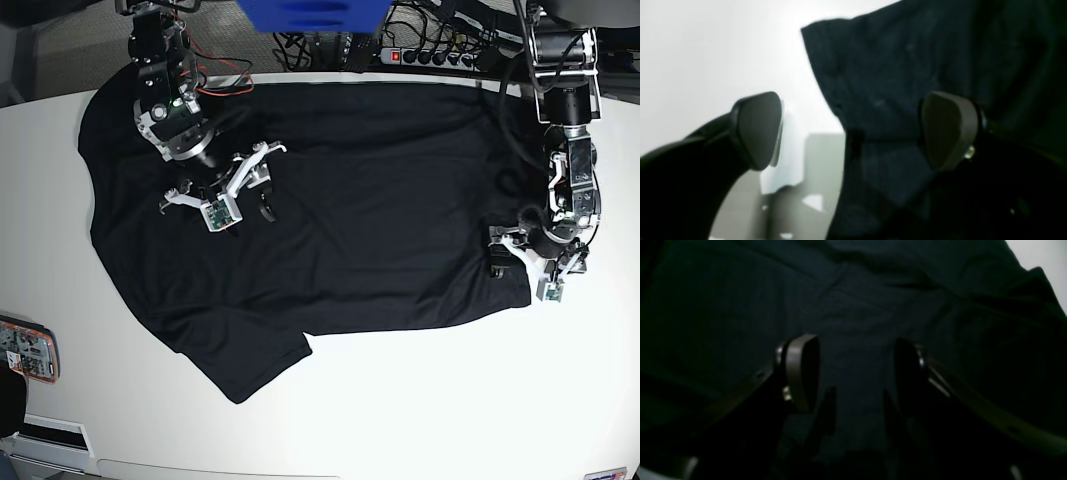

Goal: Fold the T-shirt properly
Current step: 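Move the right gripper down toward the sleeve near the hem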

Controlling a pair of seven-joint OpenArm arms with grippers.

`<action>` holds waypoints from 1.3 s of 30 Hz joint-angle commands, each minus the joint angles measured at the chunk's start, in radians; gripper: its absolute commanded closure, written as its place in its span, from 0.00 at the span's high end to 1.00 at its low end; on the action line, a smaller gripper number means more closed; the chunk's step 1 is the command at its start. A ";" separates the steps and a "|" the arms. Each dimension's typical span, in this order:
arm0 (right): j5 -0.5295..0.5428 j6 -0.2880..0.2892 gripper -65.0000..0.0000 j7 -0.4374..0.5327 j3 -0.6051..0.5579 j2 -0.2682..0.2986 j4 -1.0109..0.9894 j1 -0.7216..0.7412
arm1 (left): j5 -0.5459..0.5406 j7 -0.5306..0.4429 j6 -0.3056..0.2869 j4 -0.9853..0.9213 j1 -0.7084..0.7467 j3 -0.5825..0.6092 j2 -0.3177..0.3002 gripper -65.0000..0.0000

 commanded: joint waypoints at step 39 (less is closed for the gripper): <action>0.009 0.000 0.51 0.037 0.010 0.009 0.025 -0.044 | -0.012 0.037 -0.002 -0.299 -0.244 0.085 -0.011 0.52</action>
